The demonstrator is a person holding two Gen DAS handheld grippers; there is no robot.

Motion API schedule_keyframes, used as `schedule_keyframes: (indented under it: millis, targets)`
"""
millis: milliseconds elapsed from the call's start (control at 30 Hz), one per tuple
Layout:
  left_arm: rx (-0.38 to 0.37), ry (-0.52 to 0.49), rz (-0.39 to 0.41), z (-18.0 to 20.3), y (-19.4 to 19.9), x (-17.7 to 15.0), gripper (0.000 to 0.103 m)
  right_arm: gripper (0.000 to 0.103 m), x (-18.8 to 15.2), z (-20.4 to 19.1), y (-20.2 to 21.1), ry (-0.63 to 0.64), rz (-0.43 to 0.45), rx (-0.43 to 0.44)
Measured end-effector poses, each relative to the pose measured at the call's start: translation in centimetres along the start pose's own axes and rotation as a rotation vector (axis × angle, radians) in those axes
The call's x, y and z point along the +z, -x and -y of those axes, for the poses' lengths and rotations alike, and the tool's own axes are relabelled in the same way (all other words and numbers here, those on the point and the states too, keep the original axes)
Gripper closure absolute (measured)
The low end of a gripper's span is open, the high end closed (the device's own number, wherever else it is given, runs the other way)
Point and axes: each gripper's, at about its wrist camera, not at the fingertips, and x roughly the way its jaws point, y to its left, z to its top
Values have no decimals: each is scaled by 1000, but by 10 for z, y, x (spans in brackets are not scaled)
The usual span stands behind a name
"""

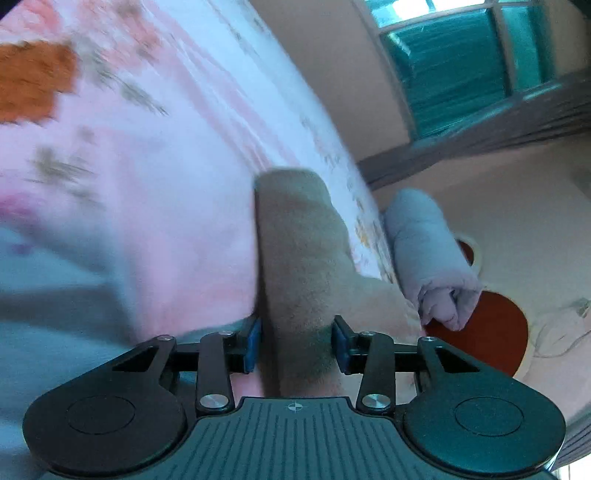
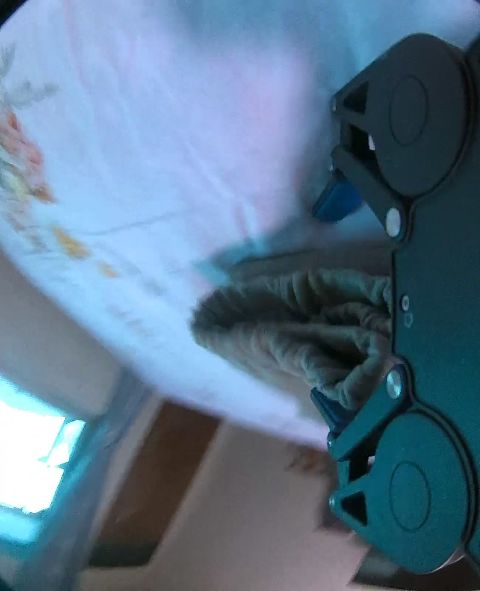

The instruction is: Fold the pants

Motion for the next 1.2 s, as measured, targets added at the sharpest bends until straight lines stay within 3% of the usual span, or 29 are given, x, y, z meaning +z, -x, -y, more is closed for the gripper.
schedule_keyframes:
  millis: [100, 200, 333, 433, 500, 533, 600, 667, 700, 733, 767, 800, 833, 900, 1067, 1133, 1200]
  targets:
    - [46, -52, 52, 8, 30, -8, 60, 12, -15, -1, 48, 18, 138, 13]
    - [52, -132, 117, 41, 47, -16, 60, 16, -27, -22, 75, 83, 171, 68]
    - [-70, -186, 100, 96, 34, -38, 60, 15, -19, -59, 65, 111, 144, 232]
    - [-29, -235, 82, 113, 12, -61, 60, 14, -26, -73, 49, 130, 84, 269]
    - [69, -253, 66, 106, 1, -75, 61, 17, -32, -68, 31, 99, 33, 210]
    - [137, -278, 53, 99, -8, -82, 61, 26, -34, -61, 25, 82, 26, 137]
    - [132, -310, 83, 94, -9, -90, 61, 35, -36, -45, 26, 25, 40, 128]
    - [160, -304, 86, 104, -5, -87, 61, 35, -31, -42, 37, -41, 28, 149]
    - [188, -317, 100, 111, 2, -86, 59, 27, -30, -49, 48, -36, 34, 141]
    - [210, -350, 116, 110, 18, -86, 49, 11, -32, -60, 64, 16, 54, 143]
    - [249, -401, 137, 117, 29, -90, 40, 6, -40, -66, 80, 75, 74, 139]
    - [297, -444, 161, 123, 46, -104, 19, 6, -45, -78, 96, 131, 95, 116]
    - [366, -493, 201, 131, 59, -111, 10, 6, -51, -90, 108, 185, 107, 83]
    - [442, -555, 254, 144, 84, -126, 10, 6, -67, -104, 134, 276, 137, 55]
    - [567, -588, 343, 158, 142, -170, 7, 6, -129, -130, 188, 488, 279, -163]
    - [590, -588, 372, 157, 165, -192, 0, 6, -166, -137, 212, 554, 379, -233]
    - [604, -602, 387, 163, 187, -218, 0, 6, -197, -139, 228, 592, 436, -271]
